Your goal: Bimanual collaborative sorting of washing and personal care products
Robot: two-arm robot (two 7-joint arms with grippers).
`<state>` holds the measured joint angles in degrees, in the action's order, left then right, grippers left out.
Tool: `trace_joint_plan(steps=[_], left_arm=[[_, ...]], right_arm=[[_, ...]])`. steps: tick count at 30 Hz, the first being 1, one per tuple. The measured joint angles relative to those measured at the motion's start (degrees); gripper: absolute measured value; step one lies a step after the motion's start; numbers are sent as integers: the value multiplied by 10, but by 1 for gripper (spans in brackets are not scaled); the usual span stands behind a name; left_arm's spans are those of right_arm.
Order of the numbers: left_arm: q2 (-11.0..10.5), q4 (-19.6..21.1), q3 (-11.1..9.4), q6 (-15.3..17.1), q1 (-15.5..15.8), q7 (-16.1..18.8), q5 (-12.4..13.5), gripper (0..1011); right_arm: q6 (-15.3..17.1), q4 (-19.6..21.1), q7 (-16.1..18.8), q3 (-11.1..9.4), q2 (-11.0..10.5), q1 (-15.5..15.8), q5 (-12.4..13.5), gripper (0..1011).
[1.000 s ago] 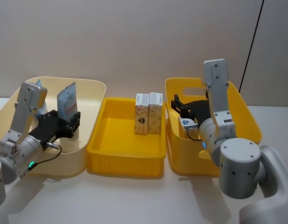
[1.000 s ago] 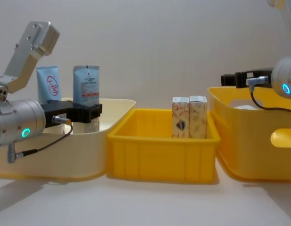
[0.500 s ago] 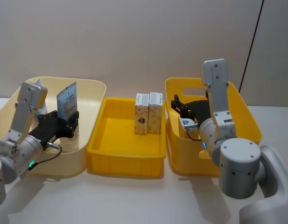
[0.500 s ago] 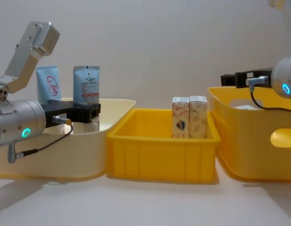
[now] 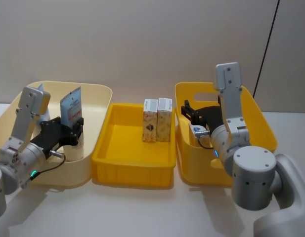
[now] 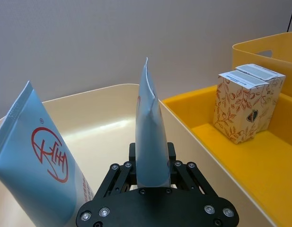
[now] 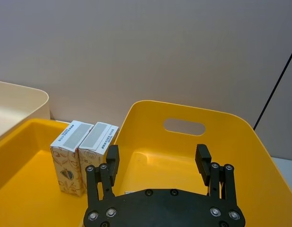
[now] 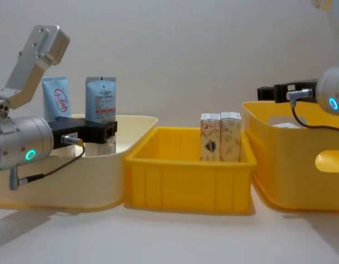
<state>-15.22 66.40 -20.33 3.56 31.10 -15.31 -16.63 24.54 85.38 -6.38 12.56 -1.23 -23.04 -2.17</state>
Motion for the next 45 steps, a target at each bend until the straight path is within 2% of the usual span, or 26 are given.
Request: trace_joint_plan(steps=[45], left_arm=[[0,0,0,0,0,0,0,310]], right_arm=[[0,0,0,0,0,0,0,1001]])
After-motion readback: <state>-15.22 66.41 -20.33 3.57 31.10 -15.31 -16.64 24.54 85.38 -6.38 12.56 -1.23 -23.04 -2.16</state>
